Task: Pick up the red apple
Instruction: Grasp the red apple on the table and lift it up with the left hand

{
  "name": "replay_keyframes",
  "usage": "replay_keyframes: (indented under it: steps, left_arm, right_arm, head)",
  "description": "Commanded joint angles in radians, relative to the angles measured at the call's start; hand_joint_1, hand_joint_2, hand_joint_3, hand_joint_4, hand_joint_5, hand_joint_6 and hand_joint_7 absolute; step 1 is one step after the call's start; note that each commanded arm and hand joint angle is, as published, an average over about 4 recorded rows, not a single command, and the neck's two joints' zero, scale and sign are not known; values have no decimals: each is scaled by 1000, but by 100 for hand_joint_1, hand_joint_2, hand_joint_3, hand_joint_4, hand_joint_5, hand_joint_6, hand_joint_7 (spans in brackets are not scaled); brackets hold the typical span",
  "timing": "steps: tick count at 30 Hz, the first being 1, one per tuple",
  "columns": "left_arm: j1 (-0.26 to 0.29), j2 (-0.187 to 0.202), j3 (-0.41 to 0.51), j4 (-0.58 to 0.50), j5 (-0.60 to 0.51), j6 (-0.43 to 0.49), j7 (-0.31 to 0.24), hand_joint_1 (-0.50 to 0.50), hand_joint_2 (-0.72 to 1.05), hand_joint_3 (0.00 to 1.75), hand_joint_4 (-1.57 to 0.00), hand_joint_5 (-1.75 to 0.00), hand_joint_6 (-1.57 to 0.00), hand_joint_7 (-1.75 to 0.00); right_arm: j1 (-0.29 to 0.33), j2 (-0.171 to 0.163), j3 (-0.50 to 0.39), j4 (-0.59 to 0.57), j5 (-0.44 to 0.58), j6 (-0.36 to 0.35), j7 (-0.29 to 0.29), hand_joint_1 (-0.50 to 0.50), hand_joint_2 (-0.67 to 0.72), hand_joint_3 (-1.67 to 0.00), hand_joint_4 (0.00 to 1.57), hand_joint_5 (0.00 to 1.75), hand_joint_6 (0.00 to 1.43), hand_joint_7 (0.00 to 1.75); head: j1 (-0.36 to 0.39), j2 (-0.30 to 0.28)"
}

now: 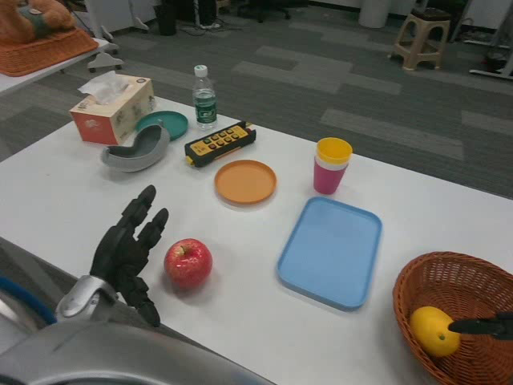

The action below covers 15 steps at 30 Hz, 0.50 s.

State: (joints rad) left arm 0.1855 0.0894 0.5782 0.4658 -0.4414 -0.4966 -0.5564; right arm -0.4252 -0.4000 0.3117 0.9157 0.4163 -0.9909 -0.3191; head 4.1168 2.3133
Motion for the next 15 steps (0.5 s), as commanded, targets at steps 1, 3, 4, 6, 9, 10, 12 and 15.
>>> replay_keyframes:
  steps: [1, 3, 4, 6, 9, 10, 12, 15]
  left_arm:
    - [-39, 2, -1, 59, 55, -59, 2, -50, -72, 9, -1, 0, 0, 0]
    - [-56, 3, -3, 83, 89, -76, 3, -50, -72, 9, 0, 0, 0, 0]
    - [-63, 3, -4, 92, 103, -81, 3, -50, -72, 9, 0, 0, 0, 0]
    - [-80, 4, -5, 111, 137, -92, 5, -50, -72, 9, 0, 0, 0, 0]
    - [-100, 4, -6, 136, 168, -112, 17, -50, -72, 9, 0, 0, 0, 0]
    - [-108, 5, -6, 146, 178, -120, 25, -50, -72, 9, 0, 0, 0, 0]
    - [-123, 6, -6, 165, 200, -130, 39, -50, -72, 9, 0, 0, 0, 0]
    - [-149, 11, -6, 205, 231, -141, 49, -50, -72, 9, 0, 0, 0, 0]
  right_arm:
    - [-20, -8, 4, 6, 4, 1, -3, -21, 72, 0, 0, 0, 0, 0]
    - [-20, -8, 4, 5, 4, 1, -3, -21, 72, 0, 0, 0, 0, 0]
    - [-20, -7, 4, 5, 4, 1, -3, -21, 72, 0, 0, 0, 0, 0]
    - [-20, -5, 4, 5, 4, 1, -3, -21, 72, 0, 0, 0, 0, 0]
    - [-20, -3, 4, 5, 4, 1, -3, -21, 72, 0, 0, 0, 0, 0]
    - [-20, -2, 4, 5, 4, 1, -3, -21, 72, 0, 0, 0, 0, 0]
    - [-21, -1, 4, 5, 4, 1, -3, -23, 72, 0, 0, 0, 0, 0]
    - [-22, 0, 4, 5, 4, 1, -3, -22, 72, 0, 0, 0, 0, 0]
  head:
    - [3, -1]
    - [3, -2]
    - [3, -4]
    - [3, -6]
    - [5, -8]
    - [2, -8]
    - [-4, -6]
    - [-7, -3]
